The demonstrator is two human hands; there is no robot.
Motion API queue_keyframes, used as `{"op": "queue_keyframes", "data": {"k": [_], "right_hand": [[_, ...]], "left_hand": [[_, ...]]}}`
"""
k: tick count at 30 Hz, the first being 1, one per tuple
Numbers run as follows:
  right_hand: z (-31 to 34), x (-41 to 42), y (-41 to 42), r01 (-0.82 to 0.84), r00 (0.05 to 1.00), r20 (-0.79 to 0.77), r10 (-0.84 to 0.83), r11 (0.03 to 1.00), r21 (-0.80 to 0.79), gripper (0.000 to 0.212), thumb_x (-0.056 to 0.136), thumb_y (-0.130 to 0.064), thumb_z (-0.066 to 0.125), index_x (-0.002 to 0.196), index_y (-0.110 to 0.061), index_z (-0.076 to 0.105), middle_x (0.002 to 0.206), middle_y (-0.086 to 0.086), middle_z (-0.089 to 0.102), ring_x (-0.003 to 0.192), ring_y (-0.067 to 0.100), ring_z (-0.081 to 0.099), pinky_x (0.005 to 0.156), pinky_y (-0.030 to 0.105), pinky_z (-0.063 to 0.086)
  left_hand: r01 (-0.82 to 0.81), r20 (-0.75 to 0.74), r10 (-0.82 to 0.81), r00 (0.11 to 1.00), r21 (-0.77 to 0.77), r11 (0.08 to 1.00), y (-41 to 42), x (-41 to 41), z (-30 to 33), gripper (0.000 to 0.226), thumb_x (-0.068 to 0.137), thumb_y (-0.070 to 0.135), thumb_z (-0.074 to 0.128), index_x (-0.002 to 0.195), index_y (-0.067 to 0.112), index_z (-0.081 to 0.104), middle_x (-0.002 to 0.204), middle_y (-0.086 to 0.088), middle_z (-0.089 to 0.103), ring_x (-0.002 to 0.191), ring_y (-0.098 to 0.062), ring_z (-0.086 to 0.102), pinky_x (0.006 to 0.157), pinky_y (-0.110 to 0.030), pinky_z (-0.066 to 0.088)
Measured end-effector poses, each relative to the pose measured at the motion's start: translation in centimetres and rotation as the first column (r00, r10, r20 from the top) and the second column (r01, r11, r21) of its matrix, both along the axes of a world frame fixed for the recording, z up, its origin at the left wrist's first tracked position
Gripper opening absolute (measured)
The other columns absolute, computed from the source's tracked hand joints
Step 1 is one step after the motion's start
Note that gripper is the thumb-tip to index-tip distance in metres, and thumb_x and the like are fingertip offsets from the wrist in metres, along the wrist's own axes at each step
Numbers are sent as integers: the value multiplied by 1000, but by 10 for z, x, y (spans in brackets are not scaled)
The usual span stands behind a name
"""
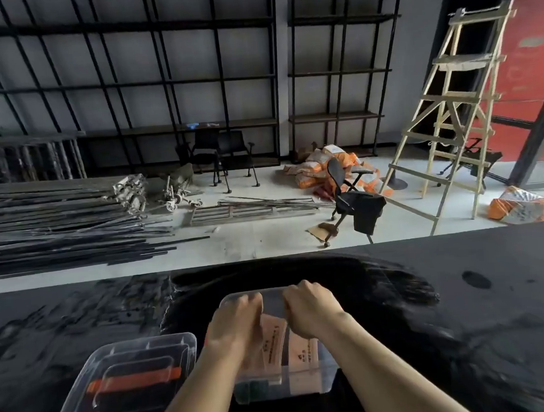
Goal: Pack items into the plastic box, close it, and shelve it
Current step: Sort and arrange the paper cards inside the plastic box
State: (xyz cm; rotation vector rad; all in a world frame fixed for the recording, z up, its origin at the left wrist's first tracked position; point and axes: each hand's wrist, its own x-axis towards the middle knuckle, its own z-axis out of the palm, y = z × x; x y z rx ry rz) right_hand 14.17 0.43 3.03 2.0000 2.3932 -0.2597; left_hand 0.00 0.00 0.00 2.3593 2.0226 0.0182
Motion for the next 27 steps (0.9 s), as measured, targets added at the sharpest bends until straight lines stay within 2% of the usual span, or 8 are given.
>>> {"op": "queue_keyframes", "data": {"k": [5, 9, 12, 16, 18, 22, 25, 27], "right_hand": [[-23, -7, 8, 144, 974, -110, -200, 911, -386, 41, 92, -9, 64, 133, -5, 58, 131, 18, 65, 118, 33, 64, 94, 39, 56], [-44, -18, 11, 228, 864, -246, -439, 778, -586, 13, 84, -6, 69, 96, 0, 69, 102, 17, 76, 92, 29, 76, 78, 37, 63], [-49, -21, 14, 256, 781, -349, -517, 775, -578, 13, 89, -13, 62, 80, -4, 64, 88, 17, 68, 83, 31, 73, 67, 36, 58], [-50, -18, 17, 264, 683, -464, -564, 783, -563, 45, 75, -33, 76, 110, -5, 64, 97, 14, 74, 83, 27, 75, 66, 37, 63], [-48, -11, 23, 226, 650, -512, -561, 787, -575, 50, 73, -30, 77, 117, -9, 65, 97, 13, 75, 81, 25, 76, 70, 38, 65], [-23, 5, 19, 160, 498, -682, -535, 830, -534, 18, 83, -23, 66, 98, -15, 74, 97, 13, 77, 93, 30, 75, 86, 47, 62], [-11, 8, 12, 147, 338, -779, -528, 847, -510, 17, 89, -17, 62, 102, -11, 70, 98, 14, 77, 92, 29, 75, 83, 44, 61], [-9, 3, 7, 140, 202, -812, -548, 837, -530, 20, 90, -14, 60, 108, -9, 68, 95, 11, 76, 89, 25, 74, 82, 40, 61]], "left_hand": [[-73, -245, 44, 968, -113, 991, 0, 10, -14, 31, 90, 21, 63, 120, 13, 62, 119, -8, 70, 112, -26, 65, 92, -36, 50], [-87, -224, 61, 973, -110, 990, 0, 13, -20, 35, 94, 18, 55, 129, 14, 54, 124, -11, 68, 118, -29, 63, 102, -40, 42], [-70, -152, 52, 987, -118, 990, -2, 12, -18, 34, 96, 9, 46, 128, 18, 51, 125, -11, 67, 120, -32, 59, 99, -38, 41], [-166, 182, 183, 966, -103, 981, 1, 4, -18, 37, 92, 8, 50, 124, 27, 54, 127, -9, 58, 122, -31, 50, 93, -34, 44], [-207, 398, 210, 893, -51, 977, 1, -1, -16, 44, 90, 9, 56, 129, 28, 49, 131, -6, 53, 116, -24, 55, 85, -27, 45], [-328, 730, 294, 617, -101, 939, 0, -10, -12, 53, 82, 32, 75, 126, 25, 46, 115, 4, 60, 93, -11, 55, 65, -20, 40], [-269, 832, 428, 353, -348, 898, 4, -4, -8, 38, 84, 43, 68, 112, 20, 57, 115, 1, 67, 101, -16, 64, 85, -37, 56], [-169, 852, 456, 259, -425, 889, 0, 7, -3, 27, 91, 38, 57, 112, 22, 64, 113, -6, 70, 101, -21, 67, 91, -44, 56]]}}
